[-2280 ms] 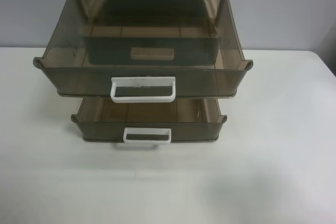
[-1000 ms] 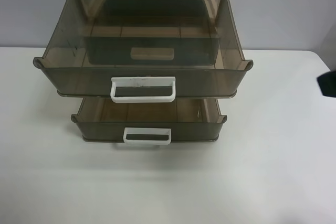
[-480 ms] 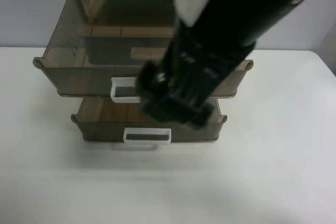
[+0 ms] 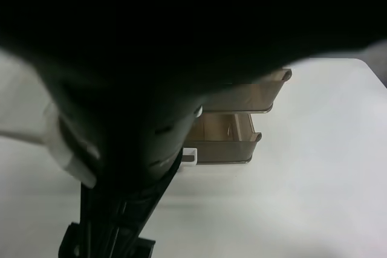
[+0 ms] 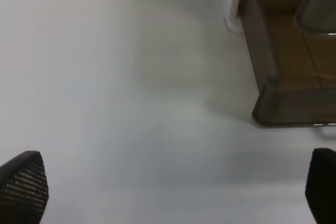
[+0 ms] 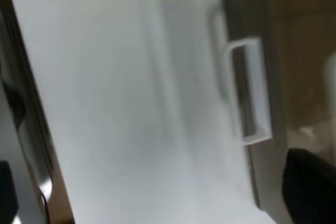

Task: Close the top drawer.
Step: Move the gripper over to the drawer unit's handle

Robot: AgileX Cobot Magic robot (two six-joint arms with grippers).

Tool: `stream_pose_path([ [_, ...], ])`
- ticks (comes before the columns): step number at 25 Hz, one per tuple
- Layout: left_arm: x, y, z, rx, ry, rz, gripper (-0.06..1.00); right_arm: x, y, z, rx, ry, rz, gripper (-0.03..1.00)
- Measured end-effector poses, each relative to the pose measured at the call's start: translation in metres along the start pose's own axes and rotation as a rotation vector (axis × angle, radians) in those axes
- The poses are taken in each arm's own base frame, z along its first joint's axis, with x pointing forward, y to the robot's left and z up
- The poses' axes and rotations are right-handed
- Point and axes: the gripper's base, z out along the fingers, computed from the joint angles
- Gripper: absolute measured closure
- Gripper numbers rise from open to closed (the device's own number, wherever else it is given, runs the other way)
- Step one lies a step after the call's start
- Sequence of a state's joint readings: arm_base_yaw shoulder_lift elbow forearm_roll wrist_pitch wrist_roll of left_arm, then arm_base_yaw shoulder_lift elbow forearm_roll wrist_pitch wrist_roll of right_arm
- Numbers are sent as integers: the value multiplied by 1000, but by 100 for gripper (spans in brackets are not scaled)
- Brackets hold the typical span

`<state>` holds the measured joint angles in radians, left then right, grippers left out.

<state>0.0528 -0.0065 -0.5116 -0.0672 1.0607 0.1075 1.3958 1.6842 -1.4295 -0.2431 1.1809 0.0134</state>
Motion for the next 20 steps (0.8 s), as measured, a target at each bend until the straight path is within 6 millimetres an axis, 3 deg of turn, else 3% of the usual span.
stream_pose_path([
  [7,0,0,0,0,0,0,-5,-8,-1,37,86,96,-39,-3],
  [20,0,0,0,0,0,0,-5,-1,-42,46,28,117,106,-3],
])
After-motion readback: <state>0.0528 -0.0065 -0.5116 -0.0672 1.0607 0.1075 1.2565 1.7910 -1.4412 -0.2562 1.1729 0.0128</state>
